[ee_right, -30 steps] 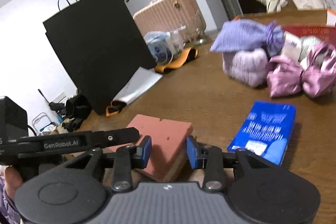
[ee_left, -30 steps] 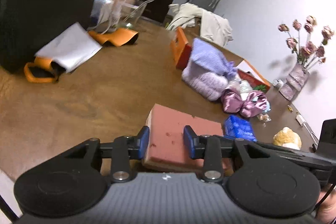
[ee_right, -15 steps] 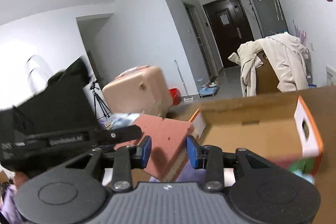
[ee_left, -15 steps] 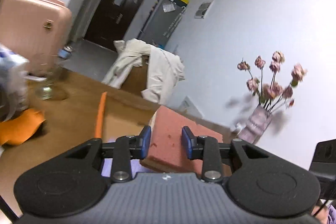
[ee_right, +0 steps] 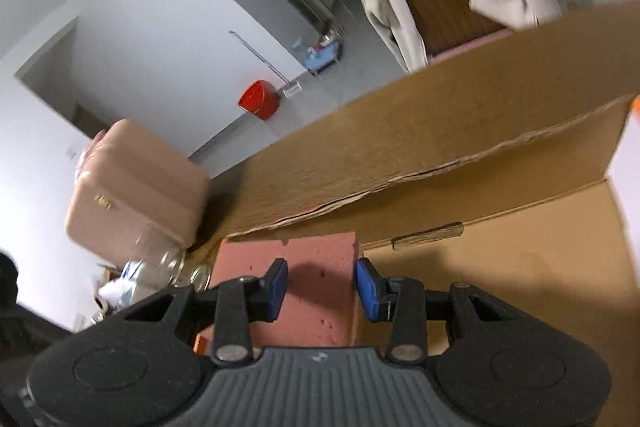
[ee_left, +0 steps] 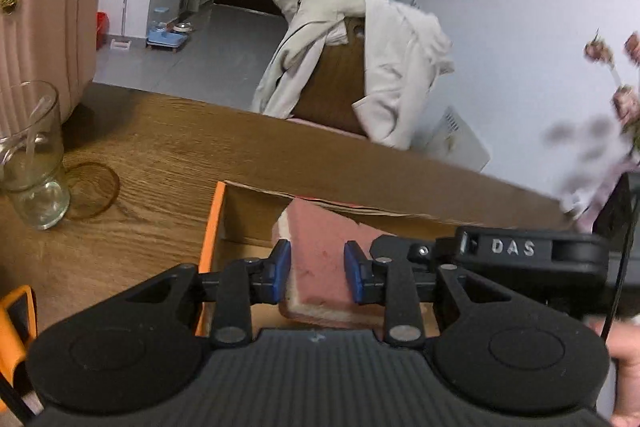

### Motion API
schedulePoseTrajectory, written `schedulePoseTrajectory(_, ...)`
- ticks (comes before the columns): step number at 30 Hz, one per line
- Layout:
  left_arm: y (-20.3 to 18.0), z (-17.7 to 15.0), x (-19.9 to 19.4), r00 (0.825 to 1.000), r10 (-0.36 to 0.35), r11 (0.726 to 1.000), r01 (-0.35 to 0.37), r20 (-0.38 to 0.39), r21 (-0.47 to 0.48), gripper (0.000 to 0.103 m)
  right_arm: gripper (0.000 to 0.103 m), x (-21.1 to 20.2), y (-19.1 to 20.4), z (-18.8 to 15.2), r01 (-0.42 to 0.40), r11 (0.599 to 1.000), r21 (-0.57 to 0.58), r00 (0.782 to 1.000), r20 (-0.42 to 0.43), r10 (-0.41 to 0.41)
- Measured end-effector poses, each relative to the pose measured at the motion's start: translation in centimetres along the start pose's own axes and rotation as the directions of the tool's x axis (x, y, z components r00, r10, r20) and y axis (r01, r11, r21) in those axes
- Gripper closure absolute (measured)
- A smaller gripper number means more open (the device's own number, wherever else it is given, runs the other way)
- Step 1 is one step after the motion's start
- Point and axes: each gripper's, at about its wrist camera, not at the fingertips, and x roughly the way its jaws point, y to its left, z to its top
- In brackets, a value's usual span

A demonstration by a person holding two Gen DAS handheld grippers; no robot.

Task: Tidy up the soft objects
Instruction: 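Carry the sponge with both grippers and lower it into the cardboard box, then open both grippers and withdraw them from the box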

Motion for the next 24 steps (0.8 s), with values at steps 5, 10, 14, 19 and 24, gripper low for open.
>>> schedulePoseTrajectory(5,0.2,0.0,1.6,0.996,0.078,0.995,-0.075,-0.035,0.071,0.069,0.066,2.4,0.7,-0.4,0.013,0.998,-0.063,1.0,-0.017,-0.014)
schedulePoseTrajectory(10,1.4,0.0,0.6,0.996,0.093,0.994,-0.093,-0.006,0.06,0.06,0.066,2.0,2.6,-0.7,-0.002,0.987,-0.163,0.999,-0.042,-0.005)
schedulePoseTrajectory(14,1.3,-0.1,-2.7,0.996,0.089,0.994,-0.09,0.021,0.062,0.058,0.066,-2.5,4.5,-1.2,0.017,0.976,-0.215,0.999,0.035,-0.009)
schedulePoseTrajectory(19,0.1,-1.3,-9.1,0.987,0.083,0.988,-0.1,0.14,0.121,0.049,0.059,-10.1,7.1,-2.7,0.003,0.956,-0.292,0.993,0.117,0.033)
schedulePoseTrajectory(24,-1.0,-2.3,-15.5,0.973,0.071,0.981,-0.108,0.22,0.161,0.046,0.057,-17.3,9.4,-4.6,0.007,0.931,-0.366,0.985,0.164,0.057)
